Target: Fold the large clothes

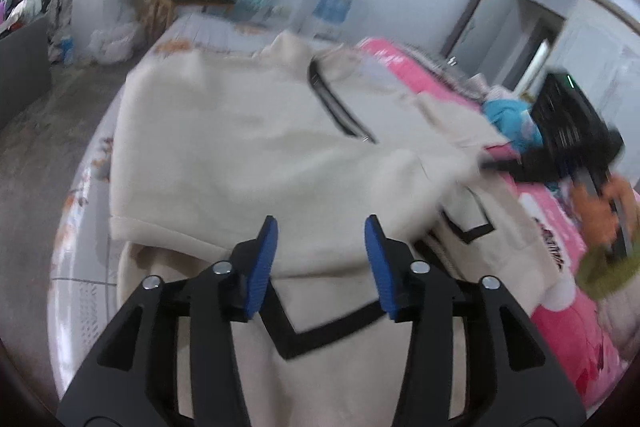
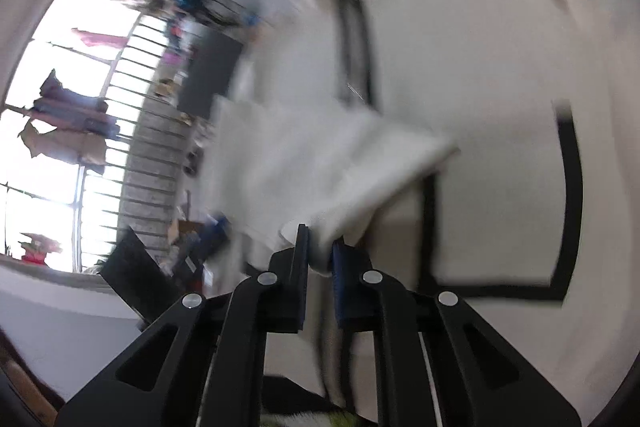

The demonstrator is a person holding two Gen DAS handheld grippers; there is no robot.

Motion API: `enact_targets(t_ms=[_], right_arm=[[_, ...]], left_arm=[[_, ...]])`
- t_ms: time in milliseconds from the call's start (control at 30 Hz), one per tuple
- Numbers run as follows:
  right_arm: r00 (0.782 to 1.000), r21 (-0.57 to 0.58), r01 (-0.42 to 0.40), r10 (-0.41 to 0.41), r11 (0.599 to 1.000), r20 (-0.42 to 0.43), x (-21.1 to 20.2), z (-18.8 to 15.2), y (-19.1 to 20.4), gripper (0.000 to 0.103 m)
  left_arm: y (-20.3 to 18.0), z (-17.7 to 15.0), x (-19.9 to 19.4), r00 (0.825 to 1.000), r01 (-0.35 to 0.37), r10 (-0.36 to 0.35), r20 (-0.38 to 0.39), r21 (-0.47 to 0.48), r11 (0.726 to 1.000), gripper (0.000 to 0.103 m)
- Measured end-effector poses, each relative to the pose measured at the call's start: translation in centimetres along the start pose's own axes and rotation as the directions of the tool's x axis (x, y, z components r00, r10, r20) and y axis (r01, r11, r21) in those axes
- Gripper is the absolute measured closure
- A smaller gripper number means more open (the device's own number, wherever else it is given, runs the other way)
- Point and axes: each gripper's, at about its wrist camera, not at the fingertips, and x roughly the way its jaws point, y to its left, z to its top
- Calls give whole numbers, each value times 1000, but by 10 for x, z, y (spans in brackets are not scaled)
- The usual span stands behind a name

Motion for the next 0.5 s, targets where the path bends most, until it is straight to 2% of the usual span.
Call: enact_targets(t_ms=[67, 133, 200, 300, 367, 433, 500], right_arm=[[999, -59, -10, 13, 998, 49, -9, 22, 27, 92], [997, -117, -8, 17, 993, 71, -3, 46, 56, 92], [997, -172, -9, 21, 985, 70, 15, 73, 88, 93], [997, -259, -50, 63, 965, 43, 51, 109, 159, 93], [987, -356, -130, 155, 925, 42, 53, 118, 220, 93], [958, -481, -214, 279, 850, 67, 33, 120, 284, 93], [929, -551, -244, 355, 798, 102, 6, 120, 314, 93]], left_arm=[[1, -4, -10, 1000, 8, -8, 13, -1, 1000, 57], [7, -10, -12, 999, -38, 38, -4, -32, 999, 57], [16, -14, -10, 997, -81, 79, -22, -70, 994, 57], [33, -15, -8, 986, -165, 158, -60, -136, 977, 57], [45, -11, -7, 977, -209, 196, -88, -184, 960, 57], [52, -6, -6, 974, -221, 205, -97, -206, 953, 57], [58, -1, -4, 963, -265, 247, -107, -213, 940, 57]])
